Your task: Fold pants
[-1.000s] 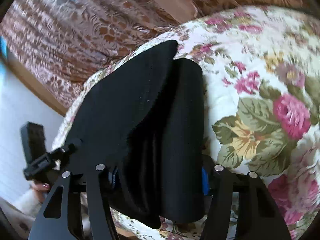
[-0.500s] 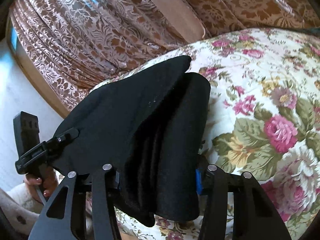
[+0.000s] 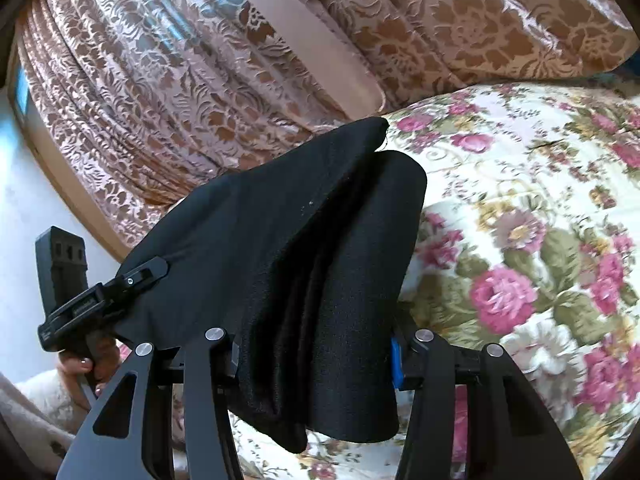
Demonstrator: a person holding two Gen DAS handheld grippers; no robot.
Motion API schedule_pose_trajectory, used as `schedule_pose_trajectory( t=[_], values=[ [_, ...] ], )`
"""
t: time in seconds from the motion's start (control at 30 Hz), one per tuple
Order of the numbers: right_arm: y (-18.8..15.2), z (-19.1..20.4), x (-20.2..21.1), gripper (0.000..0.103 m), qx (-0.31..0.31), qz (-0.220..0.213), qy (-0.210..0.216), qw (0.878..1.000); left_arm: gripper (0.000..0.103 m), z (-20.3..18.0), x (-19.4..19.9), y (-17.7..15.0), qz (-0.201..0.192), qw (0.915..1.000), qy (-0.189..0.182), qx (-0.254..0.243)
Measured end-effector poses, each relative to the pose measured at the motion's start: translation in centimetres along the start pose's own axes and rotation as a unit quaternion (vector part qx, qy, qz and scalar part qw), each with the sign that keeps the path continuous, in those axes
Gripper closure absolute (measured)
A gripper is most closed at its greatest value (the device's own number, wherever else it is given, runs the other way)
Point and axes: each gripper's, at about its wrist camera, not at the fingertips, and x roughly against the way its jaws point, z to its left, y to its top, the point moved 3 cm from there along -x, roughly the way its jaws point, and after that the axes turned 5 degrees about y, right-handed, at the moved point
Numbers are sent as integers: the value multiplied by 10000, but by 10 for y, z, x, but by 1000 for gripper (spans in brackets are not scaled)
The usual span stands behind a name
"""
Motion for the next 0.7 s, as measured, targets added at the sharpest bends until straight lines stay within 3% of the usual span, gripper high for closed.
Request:
schedule_pose_trajectory(
  t=[0.27, 0.7],
  values=[
    [19, -4, -12, 54, 86, 10, -24, 10000, 62, 17, -6, 15, -135, 9996, 220, 134],
    [70, -5, -80, 55, 305, 114, 389, 9987, 62, 52, -48, 66, -230, 9970, 640, 372]
  ],
)
